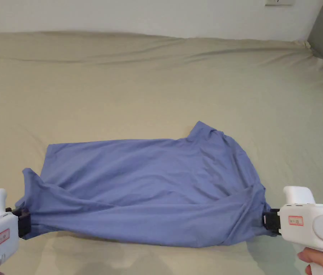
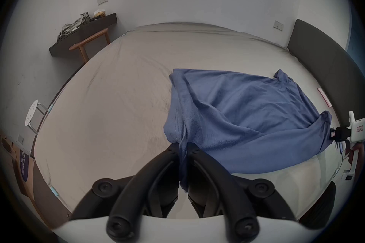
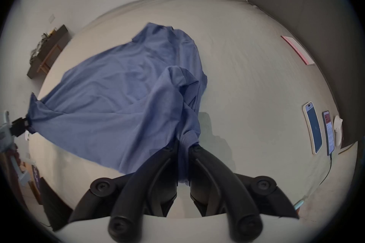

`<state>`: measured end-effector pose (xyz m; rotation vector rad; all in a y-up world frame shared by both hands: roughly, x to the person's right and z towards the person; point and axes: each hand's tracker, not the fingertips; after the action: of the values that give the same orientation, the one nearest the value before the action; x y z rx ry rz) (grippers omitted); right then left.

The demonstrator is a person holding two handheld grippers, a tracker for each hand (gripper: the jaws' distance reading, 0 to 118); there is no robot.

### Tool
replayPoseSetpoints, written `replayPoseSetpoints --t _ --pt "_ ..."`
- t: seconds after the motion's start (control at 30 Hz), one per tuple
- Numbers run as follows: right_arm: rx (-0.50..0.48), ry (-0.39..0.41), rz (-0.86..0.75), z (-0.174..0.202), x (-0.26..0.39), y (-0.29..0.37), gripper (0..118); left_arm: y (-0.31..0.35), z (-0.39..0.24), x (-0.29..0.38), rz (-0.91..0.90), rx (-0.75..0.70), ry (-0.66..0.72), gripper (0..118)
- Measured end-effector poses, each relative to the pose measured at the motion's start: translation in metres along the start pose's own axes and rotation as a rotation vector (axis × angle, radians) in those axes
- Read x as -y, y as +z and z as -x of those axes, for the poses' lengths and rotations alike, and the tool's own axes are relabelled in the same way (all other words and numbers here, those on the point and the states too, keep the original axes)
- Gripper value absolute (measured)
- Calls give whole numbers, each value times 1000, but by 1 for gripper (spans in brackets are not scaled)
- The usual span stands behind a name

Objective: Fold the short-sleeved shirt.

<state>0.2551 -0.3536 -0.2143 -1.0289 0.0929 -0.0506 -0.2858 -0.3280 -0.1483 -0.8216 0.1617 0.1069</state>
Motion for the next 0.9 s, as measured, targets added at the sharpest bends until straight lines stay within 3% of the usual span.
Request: replayPoseSetpoints --t 0.27,0.5,0.73,0.77,0.8,0.87,0.9 --pt "25 -18 56 11 34 53 9 28 32 40 75 -8 37 4" --pt "77 11 171 17 86 17 9 -10 49 91 212 -22 4 4" --pt "141 1 166 7 107 -21 12 -37 53 108 270 -48 21 6" --pt "161 0 159 9 105 -18 23 -36 50 107 272 -54 10 11" --pt "215 13 158 10 102 -15 41 -36 49 105 272 -77 -4 22" --pt "287 27 124 5 92 -9 103 -30 52 96 256 -121 -33 65" --pt "319 20 99 5 85 -1 117 -22 48 91 252 -115 -26 82"
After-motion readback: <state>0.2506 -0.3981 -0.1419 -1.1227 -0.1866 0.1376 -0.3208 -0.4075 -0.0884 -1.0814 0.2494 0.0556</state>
